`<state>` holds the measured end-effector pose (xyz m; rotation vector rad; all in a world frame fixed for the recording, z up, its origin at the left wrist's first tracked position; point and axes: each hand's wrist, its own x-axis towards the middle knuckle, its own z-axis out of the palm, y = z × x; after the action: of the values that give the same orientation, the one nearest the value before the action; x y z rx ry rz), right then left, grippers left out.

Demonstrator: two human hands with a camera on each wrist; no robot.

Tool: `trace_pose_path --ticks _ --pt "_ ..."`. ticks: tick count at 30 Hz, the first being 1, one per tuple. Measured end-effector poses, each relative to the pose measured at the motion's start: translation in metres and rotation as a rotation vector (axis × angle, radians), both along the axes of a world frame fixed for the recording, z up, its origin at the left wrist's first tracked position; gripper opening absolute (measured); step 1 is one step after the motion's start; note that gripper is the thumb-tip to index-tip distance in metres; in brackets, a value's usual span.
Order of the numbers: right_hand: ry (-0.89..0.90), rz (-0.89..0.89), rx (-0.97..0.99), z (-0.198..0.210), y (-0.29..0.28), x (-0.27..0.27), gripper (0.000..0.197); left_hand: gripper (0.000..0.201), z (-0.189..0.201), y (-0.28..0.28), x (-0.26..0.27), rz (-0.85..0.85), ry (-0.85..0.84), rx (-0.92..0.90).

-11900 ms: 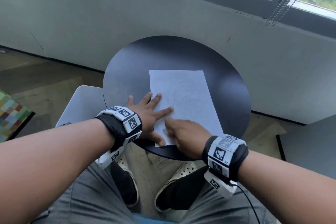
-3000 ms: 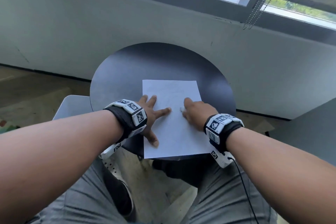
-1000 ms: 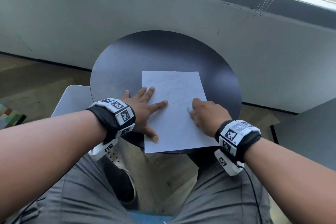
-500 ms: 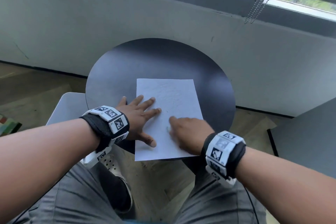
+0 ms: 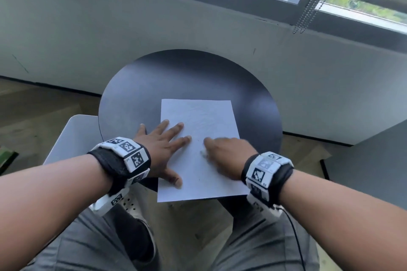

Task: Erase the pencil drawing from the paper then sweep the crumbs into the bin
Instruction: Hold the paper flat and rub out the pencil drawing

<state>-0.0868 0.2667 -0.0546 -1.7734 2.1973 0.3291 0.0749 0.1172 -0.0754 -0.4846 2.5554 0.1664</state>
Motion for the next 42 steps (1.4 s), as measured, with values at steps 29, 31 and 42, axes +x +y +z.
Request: trace_pose_path --ticks 29,31,42 --pt "0.033 -0.130 -0.065 0.002 -0.016 -0.009 0.008 0.127 -0.002 -0.002 0.001 0.001 -0.006 0.022" --pt "-0.068 0.068 -0.016 0.000 -0.001 0.025 0.014 0.128 -0.003 -0.002 0.000 0.001 -0.009 0.024" --pt "-0.132 0.024 -0.023 -0.002 0.017 0.028 0.014 0.127 -0.002 0.000 0.001 0.002 -0.003 0.014"
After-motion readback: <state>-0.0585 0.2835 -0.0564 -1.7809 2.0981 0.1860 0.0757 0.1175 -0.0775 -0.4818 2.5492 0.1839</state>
